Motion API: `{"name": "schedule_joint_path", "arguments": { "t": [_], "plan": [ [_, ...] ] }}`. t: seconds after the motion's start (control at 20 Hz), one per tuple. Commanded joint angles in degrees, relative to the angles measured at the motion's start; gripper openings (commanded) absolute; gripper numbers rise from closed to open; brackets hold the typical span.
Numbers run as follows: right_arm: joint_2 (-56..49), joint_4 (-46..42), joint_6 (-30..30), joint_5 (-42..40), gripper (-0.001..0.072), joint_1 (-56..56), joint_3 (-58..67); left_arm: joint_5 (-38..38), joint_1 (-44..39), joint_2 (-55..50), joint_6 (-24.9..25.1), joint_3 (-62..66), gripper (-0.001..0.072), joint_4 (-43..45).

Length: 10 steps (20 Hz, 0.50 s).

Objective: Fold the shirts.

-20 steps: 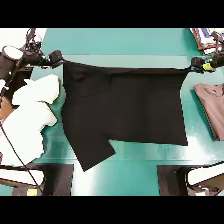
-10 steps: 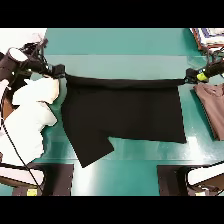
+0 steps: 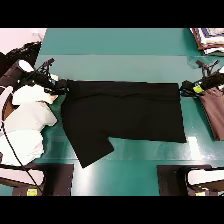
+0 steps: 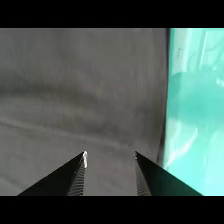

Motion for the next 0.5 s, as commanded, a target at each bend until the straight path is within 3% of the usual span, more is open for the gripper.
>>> {"name": "schedule_joint_path", "arguments": {
  "t": [0.0,0.45],
  "plan": [
    [4.7,-0.2,0.0,3.2,0.0356,-2.3,-1.1,-6.6,0.0,4.5,-3.4,-2.1,0.0529,3.8],
    [18.5,0.1,-1.1,7.0,0.0356,-6.3,-1.1,-4.3,0.0,39.8,-6.3,-46.4,0.0529,1.0]
  ]
}}
